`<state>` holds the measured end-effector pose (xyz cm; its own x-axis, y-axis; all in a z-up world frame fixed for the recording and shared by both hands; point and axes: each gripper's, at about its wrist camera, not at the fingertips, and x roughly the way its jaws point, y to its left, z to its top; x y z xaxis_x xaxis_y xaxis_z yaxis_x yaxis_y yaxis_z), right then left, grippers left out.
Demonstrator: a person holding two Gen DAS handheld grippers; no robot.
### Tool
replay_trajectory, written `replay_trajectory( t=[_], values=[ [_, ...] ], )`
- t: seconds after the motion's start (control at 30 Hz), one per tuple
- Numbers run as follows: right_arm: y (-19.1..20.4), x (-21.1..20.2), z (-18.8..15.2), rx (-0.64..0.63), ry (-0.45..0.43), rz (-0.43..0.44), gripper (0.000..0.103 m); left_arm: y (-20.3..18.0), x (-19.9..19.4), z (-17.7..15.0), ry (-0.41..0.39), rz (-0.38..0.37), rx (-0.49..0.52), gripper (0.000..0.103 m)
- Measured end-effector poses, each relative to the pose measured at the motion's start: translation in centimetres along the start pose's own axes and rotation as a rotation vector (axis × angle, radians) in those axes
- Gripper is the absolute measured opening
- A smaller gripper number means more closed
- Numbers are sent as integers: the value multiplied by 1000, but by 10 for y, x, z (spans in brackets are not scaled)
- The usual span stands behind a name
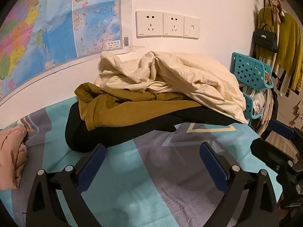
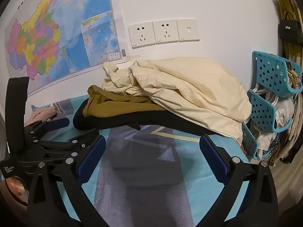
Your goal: Fold large clothes
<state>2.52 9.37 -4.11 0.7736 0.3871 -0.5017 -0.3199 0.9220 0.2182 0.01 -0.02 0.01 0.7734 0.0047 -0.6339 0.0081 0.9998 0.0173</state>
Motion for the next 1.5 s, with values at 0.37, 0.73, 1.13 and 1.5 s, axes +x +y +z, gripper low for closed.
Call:
replay_trajectory(
  t=[0.37, 0.73, 1.13, 1.5],
  values=[
    [3, 1, 3, -25, 18, -13, 98, 0, -3, 0, -13, -1, -14, 96],
    [8, 4, 4, -37, 13, -9, 98, 7, -3, -1, -16, 0, -28, 96],
    [9, 3, 6, -38, 14, -10, 98, 7, -2, 0, -13, 5, -26, 96],
    [8, 4, 7, -35, 15, -9, 98, 7, -2, 1, -14, 3, -29, 96]
  ],
)
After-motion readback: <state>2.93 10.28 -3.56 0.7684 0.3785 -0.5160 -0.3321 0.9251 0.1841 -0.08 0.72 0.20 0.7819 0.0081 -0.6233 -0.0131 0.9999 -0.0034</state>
